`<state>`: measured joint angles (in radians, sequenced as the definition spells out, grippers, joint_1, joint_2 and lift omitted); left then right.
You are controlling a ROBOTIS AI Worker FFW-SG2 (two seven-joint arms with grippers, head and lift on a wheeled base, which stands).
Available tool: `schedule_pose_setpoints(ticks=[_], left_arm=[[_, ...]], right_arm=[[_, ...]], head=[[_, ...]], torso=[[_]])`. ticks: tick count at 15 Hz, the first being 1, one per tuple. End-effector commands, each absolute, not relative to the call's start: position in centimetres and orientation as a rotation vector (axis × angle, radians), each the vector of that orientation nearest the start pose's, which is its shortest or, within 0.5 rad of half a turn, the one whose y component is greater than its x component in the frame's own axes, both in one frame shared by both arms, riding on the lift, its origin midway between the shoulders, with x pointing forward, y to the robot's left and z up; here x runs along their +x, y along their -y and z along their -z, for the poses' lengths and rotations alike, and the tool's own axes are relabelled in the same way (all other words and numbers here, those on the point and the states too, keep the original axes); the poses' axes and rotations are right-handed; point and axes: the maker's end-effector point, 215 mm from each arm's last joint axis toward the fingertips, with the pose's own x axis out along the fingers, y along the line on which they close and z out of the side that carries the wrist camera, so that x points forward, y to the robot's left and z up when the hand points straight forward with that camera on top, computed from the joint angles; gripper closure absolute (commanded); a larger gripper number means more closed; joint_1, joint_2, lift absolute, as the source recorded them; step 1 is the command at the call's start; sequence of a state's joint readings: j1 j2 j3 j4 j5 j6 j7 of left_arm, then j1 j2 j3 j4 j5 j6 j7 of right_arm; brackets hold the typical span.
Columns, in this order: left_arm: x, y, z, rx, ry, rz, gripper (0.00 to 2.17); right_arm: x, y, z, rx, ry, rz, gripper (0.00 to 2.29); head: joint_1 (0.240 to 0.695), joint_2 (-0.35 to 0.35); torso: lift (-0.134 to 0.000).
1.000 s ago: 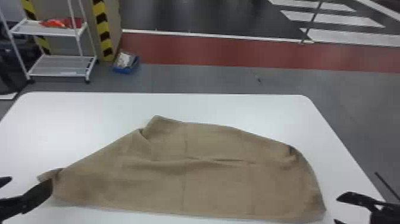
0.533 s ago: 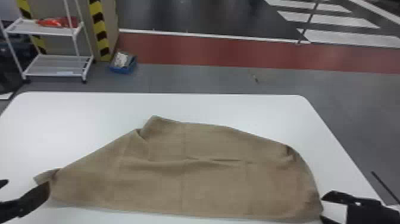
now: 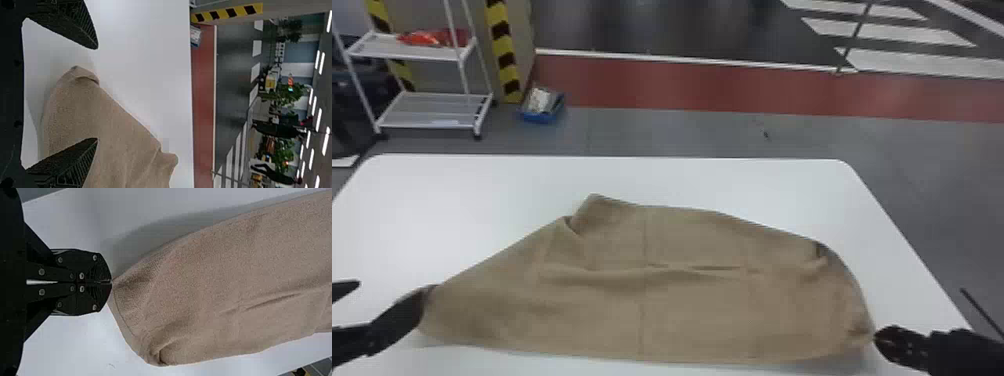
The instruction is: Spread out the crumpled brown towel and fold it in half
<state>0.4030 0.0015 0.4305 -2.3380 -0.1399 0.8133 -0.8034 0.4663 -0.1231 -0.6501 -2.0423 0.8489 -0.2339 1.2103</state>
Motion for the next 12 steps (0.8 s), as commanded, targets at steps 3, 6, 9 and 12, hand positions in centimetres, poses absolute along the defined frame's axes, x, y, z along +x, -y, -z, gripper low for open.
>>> schedule_pose_setpoints(ticks=[3,6,9,12], left_arm=[[42.8,-31.2,32.6,0.393,-0.321,0.461,0.12],[42.4,-30.4,33.3,0.741,-0.319,0.631,0.15],[40.4,-30.9,36.2,0.969,-0.389,0.769,0.16],[38.8,-29.6,38.0,1.163,-0.42,0.893,0.21]], right_arm=[[33.1,41.9,41.2,-1.079,-0.683,-0.642,1.66],[33.2,41.9,40.0,-1.088,-0.66,-0.627,1.66],[33.2,41.8,39.5,-1.096,-0.656,-0.622,1.66],[33.3,41.5,39.5,-1.087,-0.65,-0.619,1.66]], head=[[0.695,-0.169],[0.695,-0.169],[0.695,-0.174],[0.695,-0.176]], torso=[[-0.125],[-0.125],[-0.125],[-0.125]])
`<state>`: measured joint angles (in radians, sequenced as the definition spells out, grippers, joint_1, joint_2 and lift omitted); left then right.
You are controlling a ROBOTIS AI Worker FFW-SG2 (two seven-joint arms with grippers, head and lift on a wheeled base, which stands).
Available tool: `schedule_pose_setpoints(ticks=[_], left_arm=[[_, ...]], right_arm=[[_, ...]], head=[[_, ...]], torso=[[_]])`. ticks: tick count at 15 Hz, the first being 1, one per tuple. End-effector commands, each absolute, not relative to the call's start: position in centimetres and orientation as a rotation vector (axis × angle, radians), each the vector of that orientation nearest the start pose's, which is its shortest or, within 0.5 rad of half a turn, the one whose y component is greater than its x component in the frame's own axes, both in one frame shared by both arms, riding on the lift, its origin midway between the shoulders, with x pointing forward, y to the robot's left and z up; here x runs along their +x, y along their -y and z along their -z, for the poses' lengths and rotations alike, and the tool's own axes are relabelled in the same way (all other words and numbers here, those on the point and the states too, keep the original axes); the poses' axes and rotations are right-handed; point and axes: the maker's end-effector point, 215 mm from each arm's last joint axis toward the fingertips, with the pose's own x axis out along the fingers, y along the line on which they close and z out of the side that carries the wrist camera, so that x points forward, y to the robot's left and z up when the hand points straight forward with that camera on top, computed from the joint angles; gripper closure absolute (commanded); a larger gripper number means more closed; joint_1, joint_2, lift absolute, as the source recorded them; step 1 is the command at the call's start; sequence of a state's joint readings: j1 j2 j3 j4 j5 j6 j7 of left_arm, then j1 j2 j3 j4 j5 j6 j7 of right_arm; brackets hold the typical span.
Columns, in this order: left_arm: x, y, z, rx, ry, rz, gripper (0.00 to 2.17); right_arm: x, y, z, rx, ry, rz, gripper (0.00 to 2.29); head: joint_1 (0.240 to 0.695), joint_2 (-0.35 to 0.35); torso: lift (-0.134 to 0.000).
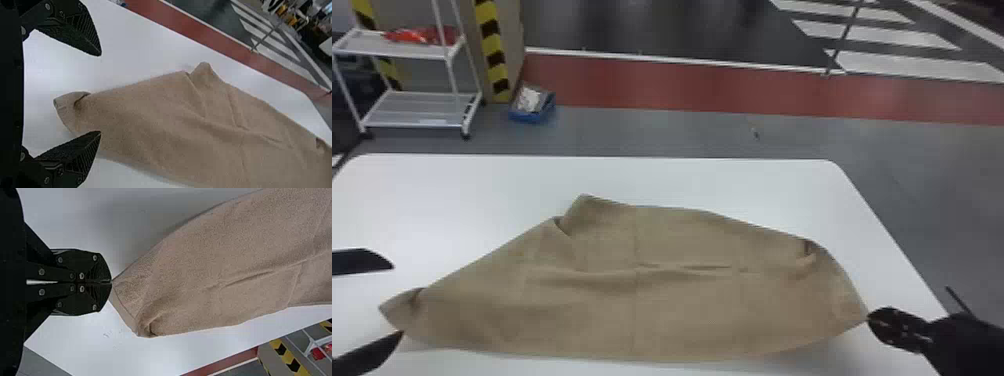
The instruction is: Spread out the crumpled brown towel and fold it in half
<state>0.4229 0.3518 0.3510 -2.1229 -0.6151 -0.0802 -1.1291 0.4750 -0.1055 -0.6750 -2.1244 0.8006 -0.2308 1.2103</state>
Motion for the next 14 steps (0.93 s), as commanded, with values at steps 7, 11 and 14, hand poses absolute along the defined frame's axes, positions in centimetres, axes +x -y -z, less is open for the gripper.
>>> schedule_pose_setpoints(ticks=[7,11,14], left_arm=[[40.6,-28.5,40.8,1.411,-0.415,0.878,0.32],[40.7,-30.4,42.2,1.51,-0.451,0.887,0.32],[40.5,-31.9,42.6,1.561,-0.481,0.887,0.32]], right_arm=[[33.4,41.5,38.8,-1.089,-0.642,-0.604,1.66],[33.3,42.0,38.7,-1.09,-0.648,-0.596,1.66],[33.4,42.0,38.6,-1.091,-0.646,-0.594,1.66]], head=[[0.695,-0.198],[0.695,-0.189],[0.695,-0.178]], torso=[[-0.125],[-0.125],[-0.125]])
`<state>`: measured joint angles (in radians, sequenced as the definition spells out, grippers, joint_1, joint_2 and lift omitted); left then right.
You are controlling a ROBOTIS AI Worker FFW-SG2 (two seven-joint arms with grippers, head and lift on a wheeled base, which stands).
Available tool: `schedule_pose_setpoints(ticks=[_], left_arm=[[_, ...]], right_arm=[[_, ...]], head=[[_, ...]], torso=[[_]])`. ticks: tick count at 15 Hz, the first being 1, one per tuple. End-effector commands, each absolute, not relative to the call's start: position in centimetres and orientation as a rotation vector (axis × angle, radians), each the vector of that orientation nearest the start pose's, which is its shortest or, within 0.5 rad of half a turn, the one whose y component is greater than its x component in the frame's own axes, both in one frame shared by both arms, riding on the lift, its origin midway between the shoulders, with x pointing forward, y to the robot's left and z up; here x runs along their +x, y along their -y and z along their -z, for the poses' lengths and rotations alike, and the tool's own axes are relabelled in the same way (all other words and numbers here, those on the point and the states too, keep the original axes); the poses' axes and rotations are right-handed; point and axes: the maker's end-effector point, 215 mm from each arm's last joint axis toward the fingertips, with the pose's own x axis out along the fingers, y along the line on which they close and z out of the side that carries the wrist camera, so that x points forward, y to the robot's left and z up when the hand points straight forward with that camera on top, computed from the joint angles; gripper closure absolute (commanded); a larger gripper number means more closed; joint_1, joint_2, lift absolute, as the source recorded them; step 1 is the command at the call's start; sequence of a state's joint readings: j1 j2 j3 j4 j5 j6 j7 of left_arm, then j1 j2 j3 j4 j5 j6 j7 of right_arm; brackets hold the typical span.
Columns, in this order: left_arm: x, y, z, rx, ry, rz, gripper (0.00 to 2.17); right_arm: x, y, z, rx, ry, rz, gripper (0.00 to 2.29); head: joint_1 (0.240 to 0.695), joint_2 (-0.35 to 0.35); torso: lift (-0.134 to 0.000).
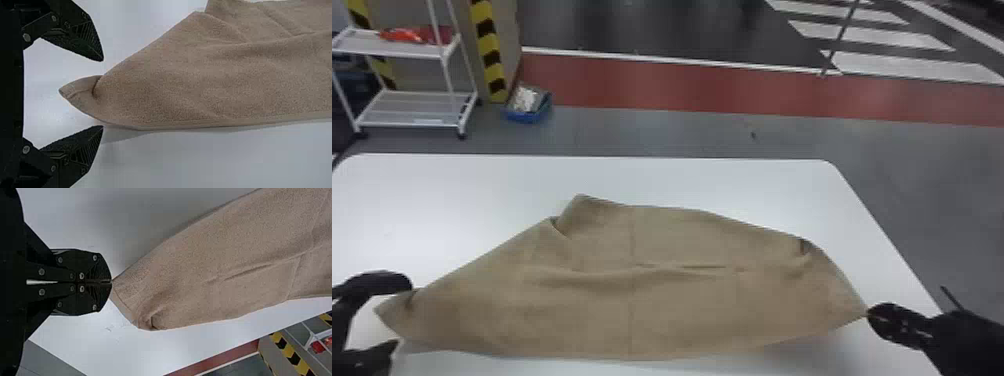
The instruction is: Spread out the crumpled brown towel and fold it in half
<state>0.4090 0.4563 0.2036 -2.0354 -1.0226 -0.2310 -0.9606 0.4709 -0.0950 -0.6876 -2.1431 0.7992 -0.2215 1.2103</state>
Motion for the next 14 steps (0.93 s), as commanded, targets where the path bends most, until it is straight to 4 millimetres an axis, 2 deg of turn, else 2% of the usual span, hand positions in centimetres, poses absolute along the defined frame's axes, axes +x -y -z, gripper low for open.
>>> schedule_pose_setpoints(ticks=[1,3,5,6,7,10,14], left_arm=[[40.4,-32.2,42.7,1.567,-0.489,0.887,0.32],[40.3,-32.5,42.6,1.584,-0.486,0.895,0.32],[39.8,-31.9,42.8,1.589,-0.463,0.914,0.33],[39.7,-31.5,42.9,1.585,-0.458,0.92,0.4],[39.6,-31.2,43.1,1.582,-0.456,0.927,0.57],[39.9,-30.9,43.3,1.579,-0.45,0.923,0.58],[40.4,-32.1,43.1,1.599,-0.46,0.894,0.58]], right_arm=[[33.4,42.0,38.7,-1.09,-0.647,-0.594,1.66],[33.4,42.0,38.7,-1.089,-0.647,-0.593,1.66],[33.4,42.1,38.9,-1.084,-0.649,-0.591,1.66],[33.5,42.1,38.9,-1.084,-0.647,-0.591,1.66],[33.5,42.0,38.8,-1.083,-0.647,-0.59,1.66],[33.5,42.0,38.9,-1.081,-0.647,-0.59,1.66],[33.4,42.2,38.9,-1.082,-0.65,-0.588,1.66]], head=[[0.695,-0.171],[0.695,-0.156],[0.695,-0.15],[0.695,-0.151],[0.695,-0.157],[0.695,-0.169],[0.695,-0.171]], torso=[[-0.125],[-0.125],[-0.125],[-0.125],[-0.125],[-0.125],[-0.125]])
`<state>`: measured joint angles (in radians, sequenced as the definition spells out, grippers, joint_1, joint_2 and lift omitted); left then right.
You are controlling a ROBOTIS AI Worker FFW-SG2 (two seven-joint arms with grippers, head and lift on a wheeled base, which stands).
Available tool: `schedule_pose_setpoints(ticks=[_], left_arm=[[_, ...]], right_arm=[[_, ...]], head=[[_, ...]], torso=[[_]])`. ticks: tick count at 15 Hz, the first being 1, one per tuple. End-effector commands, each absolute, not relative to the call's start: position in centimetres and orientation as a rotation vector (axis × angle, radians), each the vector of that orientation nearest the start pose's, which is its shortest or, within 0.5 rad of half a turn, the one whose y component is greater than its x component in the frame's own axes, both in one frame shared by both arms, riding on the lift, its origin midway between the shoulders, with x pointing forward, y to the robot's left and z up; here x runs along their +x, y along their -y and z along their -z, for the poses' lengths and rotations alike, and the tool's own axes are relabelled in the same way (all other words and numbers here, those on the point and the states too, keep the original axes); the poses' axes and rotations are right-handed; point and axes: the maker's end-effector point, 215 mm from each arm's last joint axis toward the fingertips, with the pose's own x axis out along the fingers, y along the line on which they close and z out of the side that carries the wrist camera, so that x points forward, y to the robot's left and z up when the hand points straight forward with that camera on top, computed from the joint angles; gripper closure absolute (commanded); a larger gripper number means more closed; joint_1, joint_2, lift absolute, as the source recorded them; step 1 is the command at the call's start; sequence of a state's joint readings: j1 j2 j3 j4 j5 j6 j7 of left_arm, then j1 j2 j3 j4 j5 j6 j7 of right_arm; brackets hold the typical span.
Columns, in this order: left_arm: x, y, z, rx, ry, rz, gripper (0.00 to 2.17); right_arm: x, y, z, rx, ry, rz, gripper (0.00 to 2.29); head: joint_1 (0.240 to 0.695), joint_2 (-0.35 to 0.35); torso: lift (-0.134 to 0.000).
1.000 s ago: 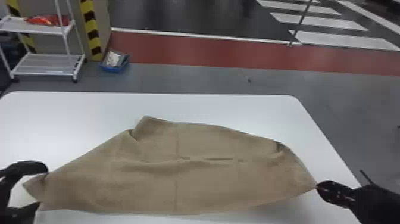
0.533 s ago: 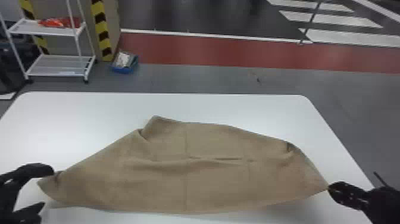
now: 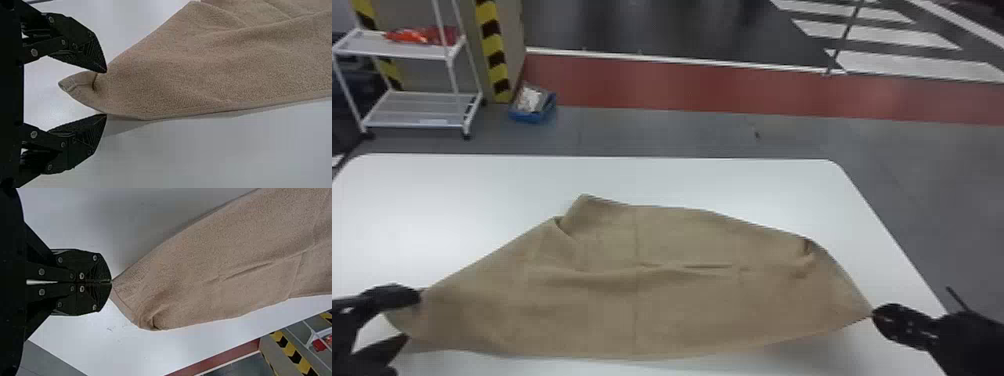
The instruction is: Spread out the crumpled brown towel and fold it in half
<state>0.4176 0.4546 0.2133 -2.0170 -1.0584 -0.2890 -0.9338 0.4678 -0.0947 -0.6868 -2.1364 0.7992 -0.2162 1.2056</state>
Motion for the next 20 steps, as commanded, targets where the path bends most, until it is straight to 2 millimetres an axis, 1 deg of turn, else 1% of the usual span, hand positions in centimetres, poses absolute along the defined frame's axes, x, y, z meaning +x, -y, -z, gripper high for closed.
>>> schedule_pose_setpoints(ticks=[1,2,3,4,5,6,7,8,9,10,11,12,13,15,16,17,18,19,20], left_arm=[[40.4,-32.3,43.0,1.598,-0.461,0.889,0.58],[40.4,-32.4,43.1,1.596,-0.465,0.888,0.58],[40.4,-32.4,43.2,1.594,-0.465,0.887,0.84],[40.4,-32.3,43.2,1.589,-0.466,0.886,1.24],[40.4,-32.5,43.3,1.586,-0.472,0.882,1.57],[40.5,-32.6,43.2,1.582,-0.475,0.876,1.69],[40.5,-32.7,43.1,1.581,-0.478,0.87,1.69],[40.6,-32.7,42.8,1.582,-0.472,0.865,1.74],[41.0,-32.8,42.0,1.581,-0.461,0.844,1.74],[41.4,-33.1,40.7,1.584,-0.451,0.822,1.74],[41.8,-32.9,38.9,1.582,-0.431,0.803,1.74],[42.3,-32.3,36.7,1.566,-0.394,0.788,1.74],[43.0,-32.0,34.5,1.538,-0.367,0.757,1.74],[44.7,-31.9,29.5,1.499,-0.314,0.683,1.74],[46.1,-32.6,27.2,1.47,-0.29,0.627,1.74],[47.6,-33.3,24.8,1.446,-0.27,0.569,1.73],[48.4,-33.4,23.3,1.426,-0.25,0.54,1.74],[49.4,-33.2,21.8,1.375,-0.232,0.517,1.74],[50.5,-32.4,20.6,1.33,-0.218,0.505,1.74]], right_arm=[[33.5,42.1,38.8,-1.083,-0.647,-0.587,1.66],[33.6,42.1,38.9,-1.08,-0.647,-0.589,1.66],[33.6,41.9,39.0,-1.079,-0.645,-0.591,1.66],[33.7,41.8,39.0,-1.078,-0.642,-0.592,1.66],[33.7,41.8,38.9,-1.079,-0.641,-0.592,1.66],[33.7,41.9,39.0,-1.078,-0.644,-0.589,1.66],[33.7,42.1,38.8,-1.082,-0.643,-0.584,1.66],[34.1,42.3,37.9,-1.075,-0.617,-0.567,1.66],[34.7,43.0,35.7,-1.031,-0.567,-0.521,1.66],[35.4,43.6,33.6,-1.0,-0.519,-0.484,1.66],[36.5,44.6,31.1,-0.971,-0.476,-0.432,1.66],[37.6,45.8,29.3,-0.919,-0.457,-0.379,1.66],[38.5,47.0,28.1,-0.872,-0.459,-0.334,1.66],[40.5,48.6,25.4,-0.81,-0.442,-0.264,1.66],[41.7,49.9,23.6,-0.774,-0.433,-0.216,1.66],[42.8,50.8,22.2,-0.761,-0.426,-0.186,1.66],[43.7,51.1,21.3,-0.749,-0.418,-0.177,1.66],[44.6,50.9,20.7,-0.723,-0.411,-0.171,1.66],[45.9,50.1,20.6,-0.693,-0.411,-0.18,1.66]], head=[[0.695,-0.169],[0.695,-0.165],[0.695,-0.156],[0.695,-0.152],[0.695,-0.15],[0.695,-0.149],[0.695,-0.147],[0.695,-0.145],[0.695,-0.145],[0.695,-0.146],[0.695,-0.148],[0.695,-0.155],[0.695,-0.162],[0.695,-0.187],[0.695,-0.208],[0.695,-0.213],[0.695,-0.215],[0.695,-0.216],[0.695,-0.215]], torso=[[-0.125],[-0.125],[-0.125],[-0.125],[-0.125],[-0.125],[-0.125],[-0.125],[-0.125],[-0.125],[-0.125],[-0.125],[-0.125],[-0.125],[-0.125],[-0.125],[-0.125],[-0.125],[-0.125]])
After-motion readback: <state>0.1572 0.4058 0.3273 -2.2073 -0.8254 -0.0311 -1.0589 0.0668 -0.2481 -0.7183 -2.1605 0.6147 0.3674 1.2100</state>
